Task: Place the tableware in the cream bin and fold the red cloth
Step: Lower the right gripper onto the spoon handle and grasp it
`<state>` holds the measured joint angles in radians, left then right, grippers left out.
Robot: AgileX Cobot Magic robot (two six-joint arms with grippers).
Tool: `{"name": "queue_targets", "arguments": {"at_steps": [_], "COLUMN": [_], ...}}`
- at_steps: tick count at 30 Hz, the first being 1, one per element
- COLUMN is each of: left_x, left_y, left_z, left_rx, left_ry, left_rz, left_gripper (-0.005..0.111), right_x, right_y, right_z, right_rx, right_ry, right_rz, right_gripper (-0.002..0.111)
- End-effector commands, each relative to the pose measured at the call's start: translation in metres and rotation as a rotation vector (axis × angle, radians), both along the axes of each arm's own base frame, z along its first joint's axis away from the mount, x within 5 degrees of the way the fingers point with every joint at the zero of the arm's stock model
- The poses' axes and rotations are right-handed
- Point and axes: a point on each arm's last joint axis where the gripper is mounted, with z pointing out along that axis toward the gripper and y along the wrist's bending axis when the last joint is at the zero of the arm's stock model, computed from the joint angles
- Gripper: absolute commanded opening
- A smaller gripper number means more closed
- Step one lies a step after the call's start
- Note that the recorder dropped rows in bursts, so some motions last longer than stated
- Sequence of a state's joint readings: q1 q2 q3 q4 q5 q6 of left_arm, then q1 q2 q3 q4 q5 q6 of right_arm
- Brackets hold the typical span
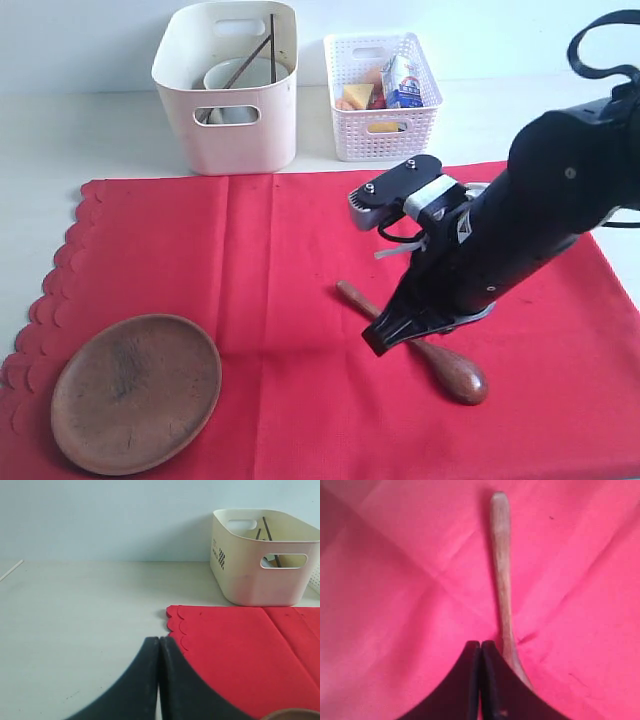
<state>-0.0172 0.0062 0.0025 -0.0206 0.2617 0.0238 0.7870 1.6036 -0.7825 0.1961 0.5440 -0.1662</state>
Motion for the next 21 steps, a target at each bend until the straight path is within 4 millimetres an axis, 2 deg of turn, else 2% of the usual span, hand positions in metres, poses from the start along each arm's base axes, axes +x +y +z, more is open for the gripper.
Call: {"name": "queue_targets", "arguments": {"at_steps": [1, 6, 14, 21], "left_x": [0.000, 0.000, 0.000, 0.000], "left_y": [0.000, 0.000, 0.000, 0.000], "left_z": [0.002, 0.002, 0.002, 0.002], "left_rx": [-0.001, -0.001, -0.001, -0.001], "left_ry": [-0.015, -0.015, -0.015, -0.015], "left_rz": [-0.004, -0.004, -0.004, -0.004], "left_gripper": [0.003, 0.003, 0.003, 0.003], "right_x": [0.006, 0.010, 0.012, 0.012], "right_y": [-0.002, -0.003, 0.000, 0.000], "right_z": [-0.017, -0.034, -0.039, -0.039], "right_rx": [-0.070, -0.124, -0.113, -0.108], "right_ry": [-0.027, 0.006, -0.002, -0.009], "right_rz": [-0.021, -0.094, -0.095, -0.092], "right_gripper": [0.000, 0.009, 0.039, 0.040]}}
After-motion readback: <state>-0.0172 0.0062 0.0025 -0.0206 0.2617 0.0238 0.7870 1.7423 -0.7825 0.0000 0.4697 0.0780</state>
